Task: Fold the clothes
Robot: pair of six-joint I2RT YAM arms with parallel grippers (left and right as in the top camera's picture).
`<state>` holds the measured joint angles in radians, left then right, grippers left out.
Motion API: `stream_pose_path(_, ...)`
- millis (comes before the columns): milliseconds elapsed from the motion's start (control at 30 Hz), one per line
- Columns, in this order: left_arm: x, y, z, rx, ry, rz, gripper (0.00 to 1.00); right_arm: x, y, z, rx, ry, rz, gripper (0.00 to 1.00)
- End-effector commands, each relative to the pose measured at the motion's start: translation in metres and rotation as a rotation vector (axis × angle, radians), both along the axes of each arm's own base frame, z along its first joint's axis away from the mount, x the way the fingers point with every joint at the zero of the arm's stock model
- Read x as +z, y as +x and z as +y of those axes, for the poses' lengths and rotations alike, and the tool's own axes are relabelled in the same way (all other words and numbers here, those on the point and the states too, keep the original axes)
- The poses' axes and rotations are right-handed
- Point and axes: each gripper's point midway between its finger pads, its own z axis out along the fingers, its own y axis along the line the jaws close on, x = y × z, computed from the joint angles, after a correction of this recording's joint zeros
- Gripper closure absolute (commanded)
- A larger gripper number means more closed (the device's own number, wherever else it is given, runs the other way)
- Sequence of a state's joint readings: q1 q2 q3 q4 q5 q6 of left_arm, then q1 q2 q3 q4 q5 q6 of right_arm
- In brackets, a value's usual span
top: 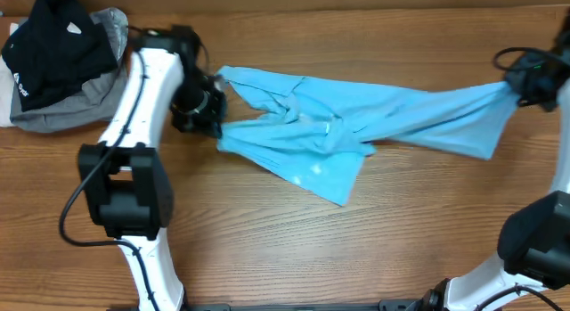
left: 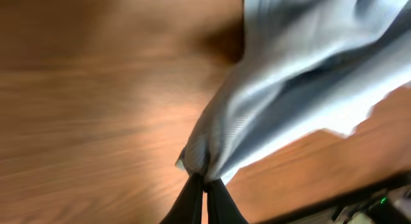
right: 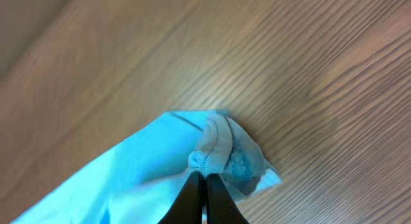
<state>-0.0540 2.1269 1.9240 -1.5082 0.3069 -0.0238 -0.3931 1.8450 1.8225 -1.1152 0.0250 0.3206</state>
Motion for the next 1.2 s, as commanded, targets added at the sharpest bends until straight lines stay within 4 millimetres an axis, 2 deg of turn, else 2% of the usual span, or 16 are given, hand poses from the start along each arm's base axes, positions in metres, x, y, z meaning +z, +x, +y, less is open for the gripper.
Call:
stream_pose_path(0, 0.039, 0.027, 0.030, 0.094, -0.003, -0.128, 0.95, 0.033, 0.007, -0.017, 0.010, -0.054, -0.078, 0.79)
stream_pose_path(33, 0.043, 0.028, 0.032, 0.102, -0.005, -0.137, 0.83, 0.034, 0.007, -0.017, 0.010, -0.055, -0.080, 0.62)
stream_pose_path(67, 0.046, 0.029, 0.033, 0.105, -0.007, -0.142, 0.69, 0.033, 0.007, -0.016, 0.011, -0.054, -0.079, 0.35)
stream_pose_path(100, 0.047, 0.029, 0.033, 0.105, -0.008, -0.143, 0.59, 0.033, 0.007, -0.015, 0.015, -0.053, -0.074, 0.12)
stream_pose_path(133, 0.048, 0.029, 0.032, 0.104, -0.008, -0.142, 0.36, 0.032, 0.007, -0.012, 0.020, -0.051, -0.069, 0.00)
stream_pose_path(167, 0.048, 0.028, 0.030, 0.098, -0.008, -0.139, 0.17, 0.031, 0.006, -0.010, 0.024, -0.046, -0.062, 0.00)
stream_pose_path(200, 0.048, 0.027, 0.027, 0.090, -0.009, -0.138, 0.10, 0.030, 0.005, -0.008, 0.024, -0.042, -0.058, 0.00)
stream_pose_path(367, 0.052, 0.018, -0.013, 0.013, -0.096, -0.116, 0.09, 0.022, -0.003, 0.009, 0.052, 0.025, -0.014, 0.00)
stream_pose_path(467, 0.053, 0.000, -0.041, -0.075, -0.117, -0.076, 0.09, 0.017, -0.010, 0.019, 0.068, 0.075, 0.014, 0.00)
stream_pose_path(567, 0.046, -0.020, -0.070, -0.173, -0.118, -0.028, 0.10, 0.014, -0.016, 0.021, 0.064, 0.090, 0.041, 0.00)
stream_pose_path(700, 0.020, -0.046, -0.110, -0.296, -0.108, 0.023, 0.14, 0.006, -0.017, 0.020, 0.061, 0.094, 0.051, 0.00)
stream_pose_path(800, -0.009, -0.070, -0.138, -0.391, -0.098, 0.052, 0.19, -0.007, -0.018, 0.015, 0.020, 0.087, 0.070, 0.00)
stream_pose_path(867, -0.026, -0.083, -0.151, -0.453, -0.069, 0.054, 0.21, -0.017, -0.018, 0.012, -0.009, 0.089, 0.083, 0.00)
stream_pose_path(967, -0.048, -0.089, -0.157, -0.503, 0.015, 0.021, 0.19, -0.028, -0.020, 0.012, -0.013, 0.110, 0.101, 0.00)
stream_pose_path(1167, -0.061, -0.093, -0.162, -0.543, 0.043, -0.003, 0.23, -0.028, -0.019, 0.016, -0.003, 0.131, 0.098, 0.00)
